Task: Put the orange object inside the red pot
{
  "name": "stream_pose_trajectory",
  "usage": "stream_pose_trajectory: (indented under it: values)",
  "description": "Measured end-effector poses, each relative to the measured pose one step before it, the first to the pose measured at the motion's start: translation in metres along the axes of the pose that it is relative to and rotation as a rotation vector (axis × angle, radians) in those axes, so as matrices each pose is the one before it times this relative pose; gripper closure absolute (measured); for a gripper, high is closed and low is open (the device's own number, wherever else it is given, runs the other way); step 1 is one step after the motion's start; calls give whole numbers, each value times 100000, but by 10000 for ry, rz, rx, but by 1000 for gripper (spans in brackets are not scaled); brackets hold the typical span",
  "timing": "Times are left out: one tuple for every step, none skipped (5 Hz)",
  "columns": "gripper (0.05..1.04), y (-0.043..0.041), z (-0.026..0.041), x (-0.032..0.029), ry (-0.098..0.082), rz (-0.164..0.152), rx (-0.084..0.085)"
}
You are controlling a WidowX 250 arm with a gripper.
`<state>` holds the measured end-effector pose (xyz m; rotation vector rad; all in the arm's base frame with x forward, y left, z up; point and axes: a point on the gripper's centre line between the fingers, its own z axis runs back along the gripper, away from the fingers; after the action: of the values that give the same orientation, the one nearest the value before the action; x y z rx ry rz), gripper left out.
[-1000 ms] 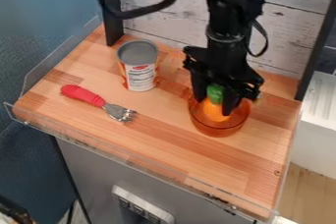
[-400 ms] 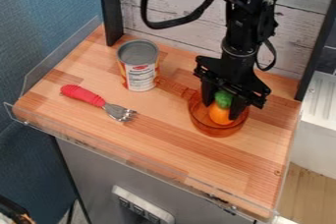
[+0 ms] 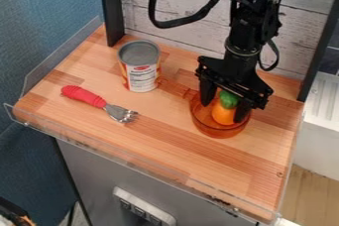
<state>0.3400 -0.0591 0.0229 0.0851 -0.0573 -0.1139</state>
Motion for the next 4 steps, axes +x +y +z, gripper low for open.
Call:
stream_pose_trajectory:
  values:
    - [79,-11,0,-51,32,55,-7]
    - [83,533,1468,626,-229,170,-264]
    - [83,579,2039,269,-152,283,-378]
    - [83,378,2014,63,-249,59,-268]
